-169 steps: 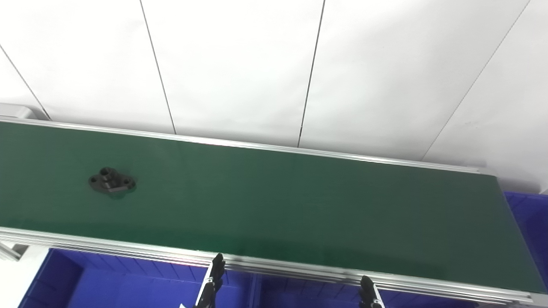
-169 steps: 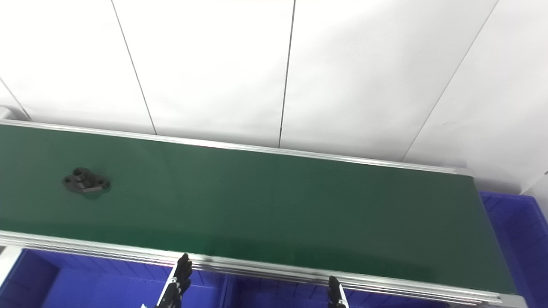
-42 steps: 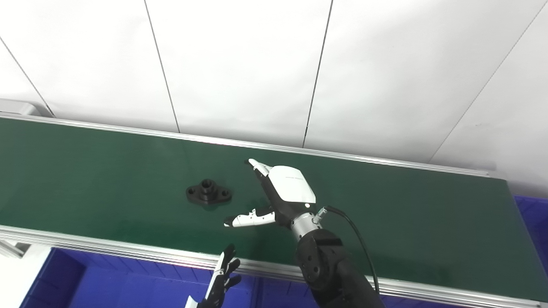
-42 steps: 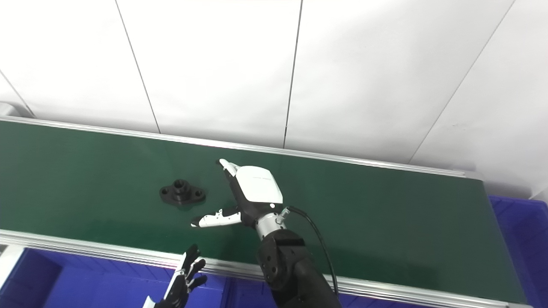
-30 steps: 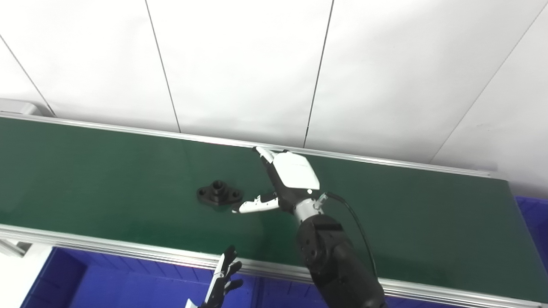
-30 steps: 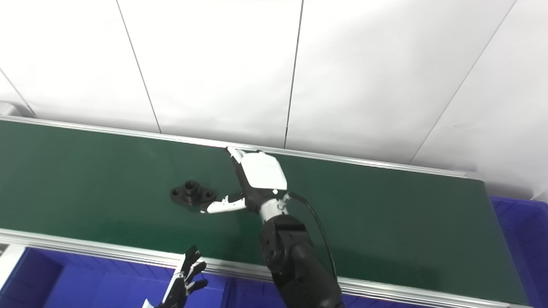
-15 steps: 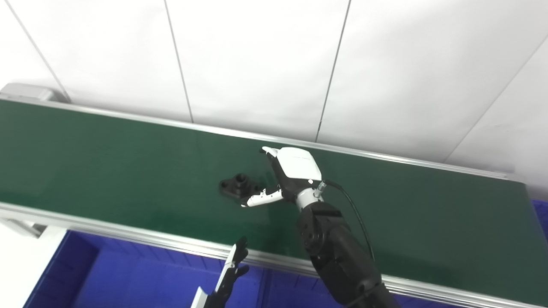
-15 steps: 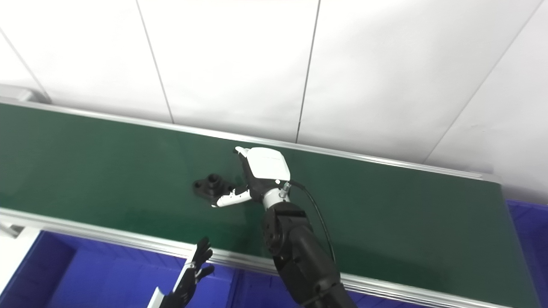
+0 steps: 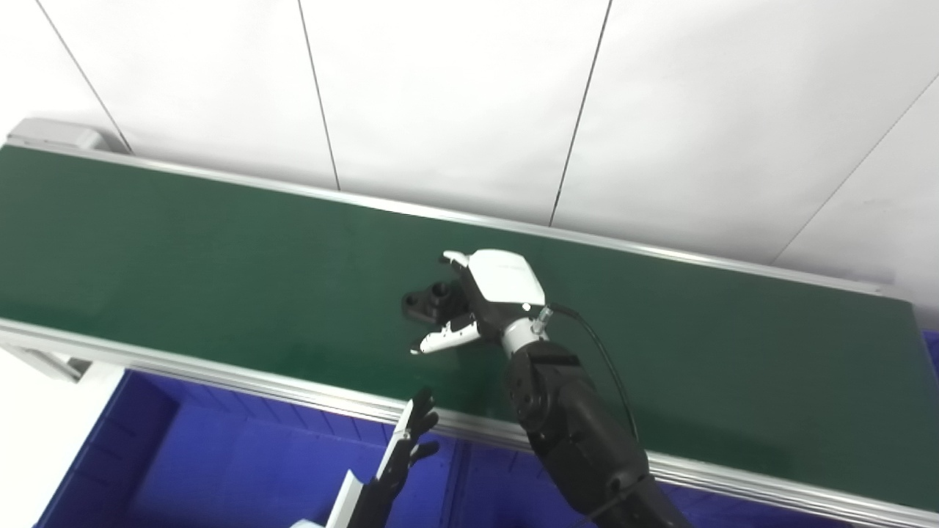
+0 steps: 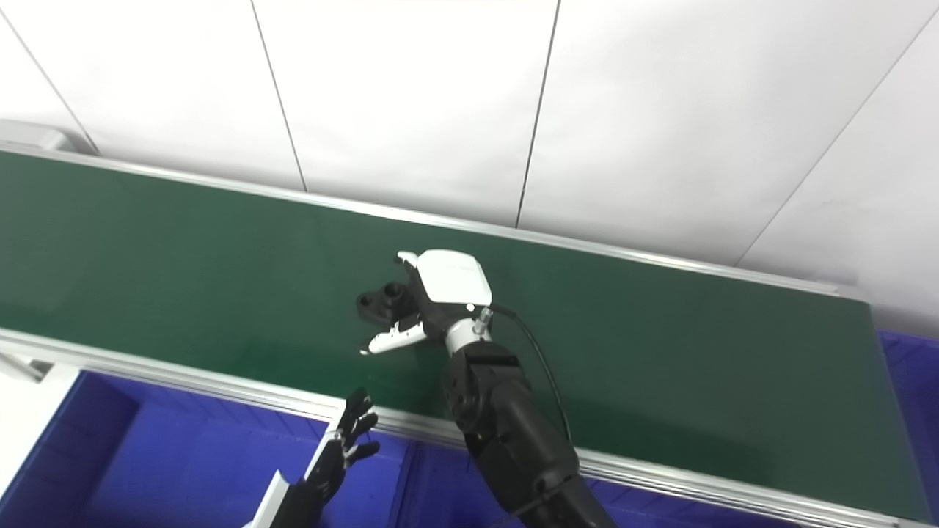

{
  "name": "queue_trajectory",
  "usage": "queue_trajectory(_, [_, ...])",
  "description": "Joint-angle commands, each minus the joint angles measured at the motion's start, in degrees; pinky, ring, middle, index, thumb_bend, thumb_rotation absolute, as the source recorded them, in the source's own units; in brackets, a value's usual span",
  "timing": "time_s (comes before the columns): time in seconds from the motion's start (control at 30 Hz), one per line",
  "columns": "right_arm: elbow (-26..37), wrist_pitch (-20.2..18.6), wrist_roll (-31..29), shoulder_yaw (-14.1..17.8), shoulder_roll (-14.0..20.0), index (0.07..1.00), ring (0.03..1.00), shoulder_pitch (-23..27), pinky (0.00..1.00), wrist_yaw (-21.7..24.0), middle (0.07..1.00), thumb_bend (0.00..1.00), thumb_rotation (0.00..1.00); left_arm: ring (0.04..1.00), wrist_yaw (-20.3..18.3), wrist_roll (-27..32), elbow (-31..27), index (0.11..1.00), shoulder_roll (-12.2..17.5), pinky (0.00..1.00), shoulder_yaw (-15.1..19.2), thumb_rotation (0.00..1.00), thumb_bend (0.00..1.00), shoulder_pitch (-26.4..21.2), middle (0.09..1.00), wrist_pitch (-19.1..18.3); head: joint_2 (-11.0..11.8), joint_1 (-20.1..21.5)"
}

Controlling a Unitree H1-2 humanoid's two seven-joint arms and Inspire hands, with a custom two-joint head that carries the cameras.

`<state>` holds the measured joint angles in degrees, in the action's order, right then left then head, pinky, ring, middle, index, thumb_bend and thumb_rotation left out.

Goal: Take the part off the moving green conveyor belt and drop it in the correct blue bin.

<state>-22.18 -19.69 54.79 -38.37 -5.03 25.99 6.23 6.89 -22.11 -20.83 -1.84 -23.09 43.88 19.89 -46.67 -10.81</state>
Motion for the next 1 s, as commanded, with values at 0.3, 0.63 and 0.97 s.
queue_trajectory(0.3, [-3.3, 7.7, -3.6, -1.3, -1.2, 0.482, 0.174, -2.2, 0.12, -10.2, 0.254, 0.51, 0.12, 0.931, 1.6, -1.3, -2.4, 1.0, -8.3, 0.83, -10.1, 0.83, 0.96, 4.8, 0.983, 0.6, -0.7, -0.2])
queue_trajectory(0.63, [-3.3, 6.4, -3.5, -2.1, -0.5, 0.486, 0.221, -2.6, 0.16, -11.4, 0.436, 0.52, 0.02, 0.921, 1.8, -1.2, -3.2, 1.0, -8.2, 0.81, -9.8, 0.84, 0.95, 5.0, 0.979, -0.1, -0.8, 1.1])
queue_trajectory(0.97, [-0.8, 5.6, -4.2, -0.7, 0.5, 0.487, 0.258, -3.8, 0.2, -12.1, 0.47, 0.52, 0.0, 0.915, 2.2, 0.6, -2.6, 1.0, -7.9, 0.81, -8.9, 0.85, 0.95, 4.7, 0.968, -0.2, -0.2, 3.0])
